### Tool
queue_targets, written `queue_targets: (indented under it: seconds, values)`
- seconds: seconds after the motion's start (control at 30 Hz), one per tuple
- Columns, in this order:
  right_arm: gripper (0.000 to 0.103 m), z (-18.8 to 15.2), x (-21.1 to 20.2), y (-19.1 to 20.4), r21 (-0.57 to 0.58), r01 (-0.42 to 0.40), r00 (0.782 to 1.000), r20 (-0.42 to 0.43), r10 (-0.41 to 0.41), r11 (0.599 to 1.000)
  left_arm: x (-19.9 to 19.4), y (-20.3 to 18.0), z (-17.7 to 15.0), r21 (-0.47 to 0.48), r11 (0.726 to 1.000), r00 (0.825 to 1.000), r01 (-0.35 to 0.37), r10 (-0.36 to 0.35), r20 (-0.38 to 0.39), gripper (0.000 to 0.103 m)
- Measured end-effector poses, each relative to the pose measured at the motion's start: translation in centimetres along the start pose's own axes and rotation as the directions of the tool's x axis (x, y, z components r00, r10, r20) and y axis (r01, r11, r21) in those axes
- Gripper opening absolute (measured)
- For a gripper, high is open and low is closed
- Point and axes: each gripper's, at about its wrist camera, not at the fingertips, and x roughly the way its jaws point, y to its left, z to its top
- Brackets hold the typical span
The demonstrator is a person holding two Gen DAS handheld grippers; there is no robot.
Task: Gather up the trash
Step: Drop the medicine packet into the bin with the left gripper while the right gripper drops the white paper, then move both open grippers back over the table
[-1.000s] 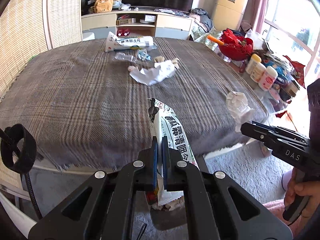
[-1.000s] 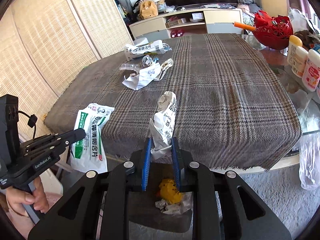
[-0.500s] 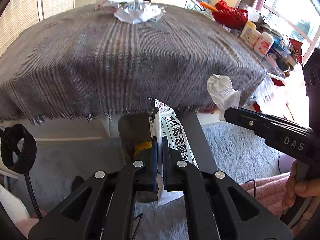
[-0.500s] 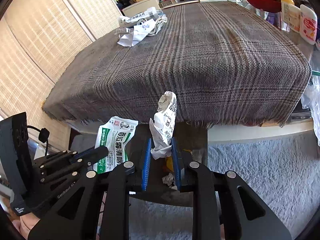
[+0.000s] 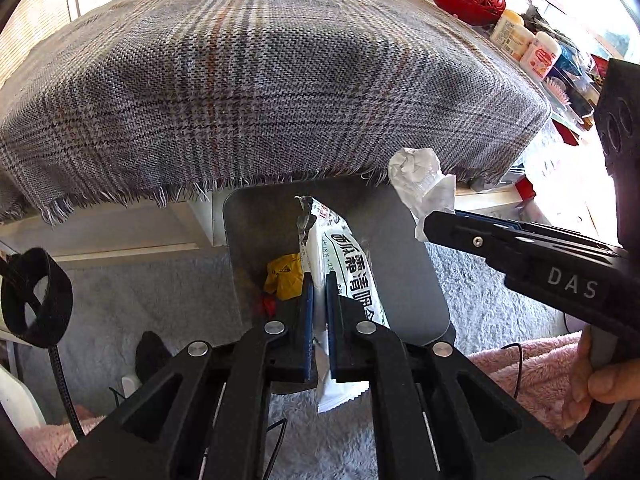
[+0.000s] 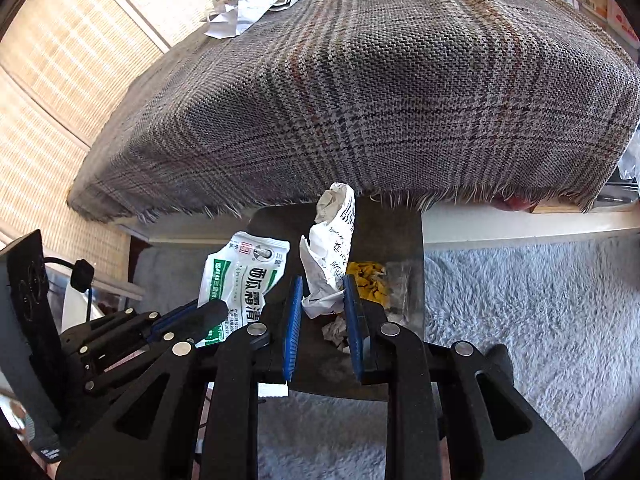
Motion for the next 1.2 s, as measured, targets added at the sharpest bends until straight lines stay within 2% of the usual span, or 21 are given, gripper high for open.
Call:
queue_targets:
  seconds: [0.13,0.23,0.43,0.53,0.6,0.67,0.8,0.93,1.03,1.1,1.2]
  values:
    - [0.024,0.1,-0.1,0.3,0.000,0.000,1.000,0.001,0.000,1.000,-0.1,0.0,-0.1,0.005,1.000,1.000,-0.003,0.003,0.001,0.010]
    - [0.028,0.0,-0.1,0.1,0.001,0.004,1.000,0.003,-0.004,1.000,-0.2,0.0,0.0,0.005,1.000,1.000,-0.006,0.006,0.006,0.017]
    - [0.046,0.2,-0.5,-0.1,0.018,0.019,1.000,0.020,-0.019,1.000,-0.6,0.2,0.0,0.000,1.000,1.000,-0.006,0.006,0.017,0.029]
    - [0.064,0.3,-0.9,-0.3,0.028,0.037,0.999,0.036,-0.038,0.999,-0.8,0.0,-0.1,0.005,1.000,1.000,-0.010,0.010,0.026,0.038]
    - [0.084,0.4,-1.2,-0.3,0.033,0.056,0.997,0.052,-0.058,0.998,-1.0,-0.1,0.0,0.009,1.000,0.999,-0.017,0.017,0.033,0.054]
    - [0.093,0.5,-1.6,-0.4,0.041,0.061,0.996,0.065,-0.063,0.997,-1.2,0.0,0.1,0.011,1.000,0.999,-0.023,0.023,0.039,0.065]
    - [0.098,0.8,-2.0,-0.9,0.059,0.045,0.995,0.081,-0.050,0.997,-1.9,0.1,0.2,0.008,0.999,0.998,-0.034,0.034,0.053,0.088]
    - [0.099,1.7,-3.4,-0.7,0.060,-0.007,0.993,0.119,-0.001,0.998,-2.9,0.6,0.7,-0.007,0.999,0.997,-0.036,0.036,0.067,0.094]
    - [0.099,3.0,-5.3,-0.4,0.043,-0.050,0.984,0.173,0.042,0.998,-4.2,1.3,1.9,-0.022,1.000,0.997,-0.011,0.013,0.078,0.095]
    - [0.099,4.4,-6.8,-0.3,0.033,-0.054,0.975,0.218,0.046,0.998,-5.1,1.8,3.4,-0.027,1.000,0.996,-0.013,0.016,0.093,0.095]
    - [0.099,6.8,-7.9,-0.4,0.031,-0.040,0.970,0.240,0.032,0.999,-6.5,3.2,6.0,-0.059,0.998,0.992,-0.019,0.026,0.127,0.095]
